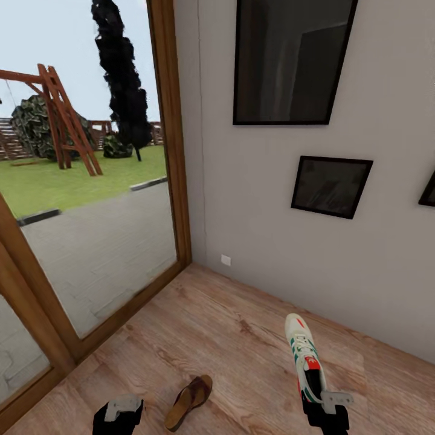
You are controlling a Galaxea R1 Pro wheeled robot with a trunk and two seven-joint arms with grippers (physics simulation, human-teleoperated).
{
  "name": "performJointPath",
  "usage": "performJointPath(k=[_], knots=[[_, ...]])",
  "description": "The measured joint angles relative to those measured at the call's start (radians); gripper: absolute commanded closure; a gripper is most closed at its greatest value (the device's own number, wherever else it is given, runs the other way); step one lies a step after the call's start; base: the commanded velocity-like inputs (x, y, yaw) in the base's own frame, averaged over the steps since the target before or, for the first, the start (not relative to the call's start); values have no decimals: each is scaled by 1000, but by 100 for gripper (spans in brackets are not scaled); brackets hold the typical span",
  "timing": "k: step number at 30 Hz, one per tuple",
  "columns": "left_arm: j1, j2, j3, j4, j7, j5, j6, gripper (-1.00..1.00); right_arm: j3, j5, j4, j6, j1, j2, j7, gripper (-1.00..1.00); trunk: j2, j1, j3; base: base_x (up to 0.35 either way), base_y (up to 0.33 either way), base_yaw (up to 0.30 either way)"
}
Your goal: Pick up the two gym shoes and the two sandals from the corridor floor and place them onto the hallstand (shoe rack) in the corridor, making sure they are on the rack and not on the floor. Arrange them so the two gym shoes are next to each other and the two sandals are next to each other.
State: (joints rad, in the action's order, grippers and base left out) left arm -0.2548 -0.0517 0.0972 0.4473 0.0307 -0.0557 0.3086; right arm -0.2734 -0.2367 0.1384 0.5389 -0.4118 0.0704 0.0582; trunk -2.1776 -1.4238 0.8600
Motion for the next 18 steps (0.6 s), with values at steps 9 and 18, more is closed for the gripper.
performJointPath(k=[9,18], knots=[[-130,-16,-1,-37,200,-156,-268,-100,2,-4,1,0,0,1,-3,100,0,0,0,0,0,0],[-241,-18,-3,-39,226,-168,-309,-100,3,-5,1,0,0,2,-3,100,0,0,0,0,0,0]])
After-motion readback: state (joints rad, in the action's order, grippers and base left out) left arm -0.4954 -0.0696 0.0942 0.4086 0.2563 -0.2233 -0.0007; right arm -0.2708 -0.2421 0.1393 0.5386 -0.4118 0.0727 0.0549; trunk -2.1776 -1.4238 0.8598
